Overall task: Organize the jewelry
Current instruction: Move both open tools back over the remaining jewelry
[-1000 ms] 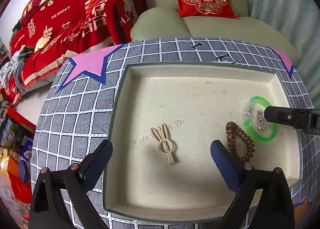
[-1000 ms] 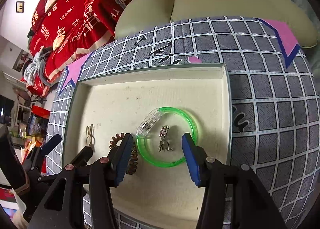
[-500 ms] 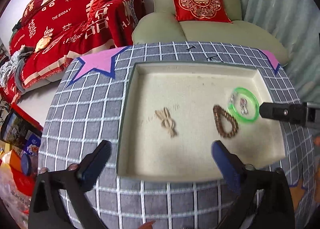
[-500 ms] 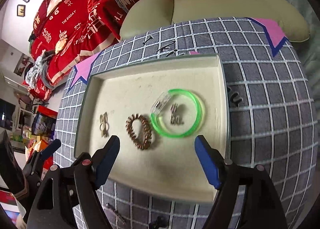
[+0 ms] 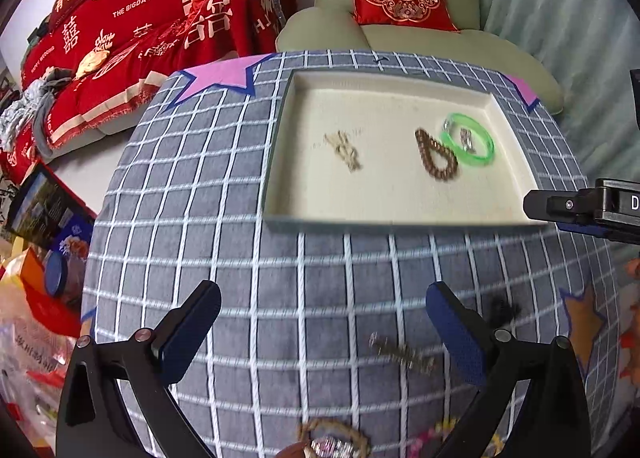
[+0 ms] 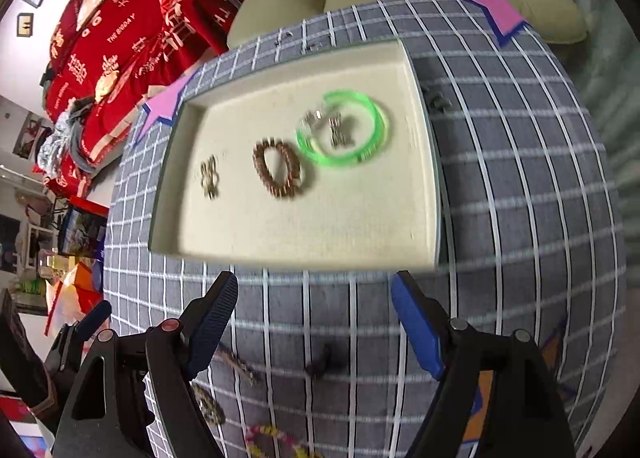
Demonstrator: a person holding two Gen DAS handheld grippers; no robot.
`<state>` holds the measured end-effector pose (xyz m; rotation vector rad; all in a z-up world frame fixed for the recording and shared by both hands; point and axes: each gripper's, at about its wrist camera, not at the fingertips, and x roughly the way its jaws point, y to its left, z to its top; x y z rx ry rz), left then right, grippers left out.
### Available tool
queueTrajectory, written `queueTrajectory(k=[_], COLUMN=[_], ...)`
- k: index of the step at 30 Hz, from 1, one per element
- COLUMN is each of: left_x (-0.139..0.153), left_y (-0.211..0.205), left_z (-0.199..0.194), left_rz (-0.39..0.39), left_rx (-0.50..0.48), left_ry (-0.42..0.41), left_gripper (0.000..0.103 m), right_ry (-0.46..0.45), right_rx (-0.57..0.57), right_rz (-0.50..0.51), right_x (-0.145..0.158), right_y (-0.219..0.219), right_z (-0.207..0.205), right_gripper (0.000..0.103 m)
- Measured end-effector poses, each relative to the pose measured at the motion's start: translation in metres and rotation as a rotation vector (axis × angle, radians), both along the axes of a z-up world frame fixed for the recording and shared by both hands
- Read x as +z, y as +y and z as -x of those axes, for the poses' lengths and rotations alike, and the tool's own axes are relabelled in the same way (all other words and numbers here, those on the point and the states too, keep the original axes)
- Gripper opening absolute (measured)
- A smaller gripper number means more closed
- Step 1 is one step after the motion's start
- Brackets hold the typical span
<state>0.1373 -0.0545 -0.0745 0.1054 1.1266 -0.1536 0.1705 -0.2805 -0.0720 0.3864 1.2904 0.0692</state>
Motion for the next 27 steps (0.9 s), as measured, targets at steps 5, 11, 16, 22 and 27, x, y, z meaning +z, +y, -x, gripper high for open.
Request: queueTrajectory(k=[5, 11, 16, 22, 27], left_x=[-0.003, -0.010, -0.015, -0.019, -0.023], left_y=[0.010, 0.022, 0.032, 0.040, 0.044], left_z=[0.029, 0.056, 0.073, 0.090, 0.101], left_rz=[-0.008, -0.007, 0.001, 0.001, 0.012], left_rx=[-0.006, 0.011, 0.033, 0.028, 0.023], left_ry=[0.024, 0.066, 0.093, 0.117, 0.140], left_gripper=[0.103, 0.103, 0.103, 0.103, 0.103], right_ry=[0.030, 0.069, 0.095, 0.120, 0.127], right_rx=[-0.001, -0.003, -0.008, -0.021, -0.038], right_rz=[0.020, 0.028, 0.032, 0.023, 0.012], right_x=[-0.005, -0.012, -0.017, -0.023, -0.025], right_y=[0.007, 0.015, 0.019, 0.020, 0.022], right_z=[0.023, 0.050, 0.066, 0.083, 0.095], right_gripper=[0.082, 0.083, 0.083, 0.084, 0.085])
